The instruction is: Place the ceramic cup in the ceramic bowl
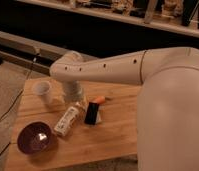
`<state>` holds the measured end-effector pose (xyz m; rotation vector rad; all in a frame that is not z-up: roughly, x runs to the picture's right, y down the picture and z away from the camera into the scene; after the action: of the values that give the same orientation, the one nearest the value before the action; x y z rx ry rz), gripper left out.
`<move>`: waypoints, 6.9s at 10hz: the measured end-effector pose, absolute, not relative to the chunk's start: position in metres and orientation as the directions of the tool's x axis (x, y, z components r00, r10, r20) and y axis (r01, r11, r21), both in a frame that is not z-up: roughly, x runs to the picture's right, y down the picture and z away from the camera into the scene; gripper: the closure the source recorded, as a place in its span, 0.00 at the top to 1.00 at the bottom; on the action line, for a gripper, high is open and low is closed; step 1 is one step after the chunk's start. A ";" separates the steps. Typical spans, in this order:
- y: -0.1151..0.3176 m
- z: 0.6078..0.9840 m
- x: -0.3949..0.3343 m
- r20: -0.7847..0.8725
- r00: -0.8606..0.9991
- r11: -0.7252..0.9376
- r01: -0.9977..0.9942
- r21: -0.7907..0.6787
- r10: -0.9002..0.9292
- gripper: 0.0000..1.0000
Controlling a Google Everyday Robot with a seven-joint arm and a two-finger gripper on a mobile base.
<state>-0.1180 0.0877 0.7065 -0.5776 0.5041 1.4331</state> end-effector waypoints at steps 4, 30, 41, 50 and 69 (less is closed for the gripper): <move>0.052 0.716 -0.157 -0.610 0.105 0.049 -0.993 -0.107 0.786 0.65; 0.008 0.812 -0.274 -0.536 0.223 0.139 -0.971 -0.193 0.814 0.36; 0.005 0.783 -0.265 -0.559 0.258 0.139 -0.959 -0.246 0.788 0.00; 0.027 0.651 -0.235 -0.588 0.439 0.202 -0.882 -0.425 0.679 0.00; 0.150 0.634 -0.277 -0.477 0.739 0.284 -0.642 -0.712 0.476 0.00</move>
<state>-0.2768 0.1501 0.6337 -1.0406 0.1840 0.7537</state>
